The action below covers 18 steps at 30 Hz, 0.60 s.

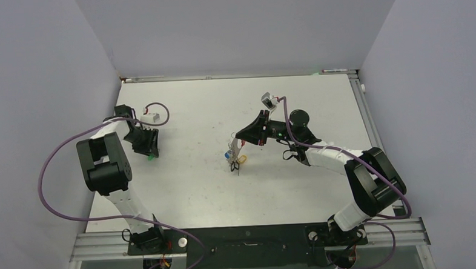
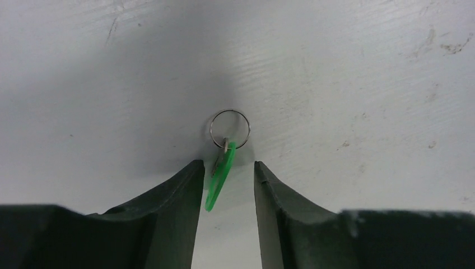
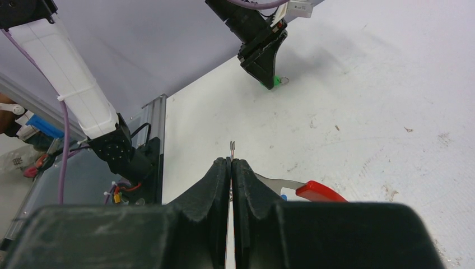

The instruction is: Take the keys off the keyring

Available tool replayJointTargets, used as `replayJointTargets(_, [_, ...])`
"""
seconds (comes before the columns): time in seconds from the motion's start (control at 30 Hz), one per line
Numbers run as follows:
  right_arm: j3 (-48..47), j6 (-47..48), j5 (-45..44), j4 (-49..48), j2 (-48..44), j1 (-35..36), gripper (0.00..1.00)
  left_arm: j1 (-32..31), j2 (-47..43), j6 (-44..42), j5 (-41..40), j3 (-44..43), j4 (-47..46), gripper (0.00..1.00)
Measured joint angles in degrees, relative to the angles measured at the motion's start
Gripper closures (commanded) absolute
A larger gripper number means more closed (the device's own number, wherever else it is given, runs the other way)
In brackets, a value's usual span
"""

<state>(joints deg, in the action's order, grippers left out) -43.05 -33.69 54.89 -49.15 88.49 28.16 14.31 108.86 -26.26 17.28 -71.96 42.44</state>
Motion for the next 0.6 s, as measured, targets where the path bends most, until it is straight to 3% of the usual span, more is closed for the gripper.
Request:
replayJointTargets(0.33, [0.0,-0.2,0.0,0.0,0.0,0.0,0.95,-0.3,-2.3,0.0,0.1,0.0,1.0,0.40])
replayJointTargets(0.6, [0.0,-0.7,0.0,-0.2,0.2,0.0,0.95,-2.4,-13.9,0.3,2.0,0.0,1.9,0.22])
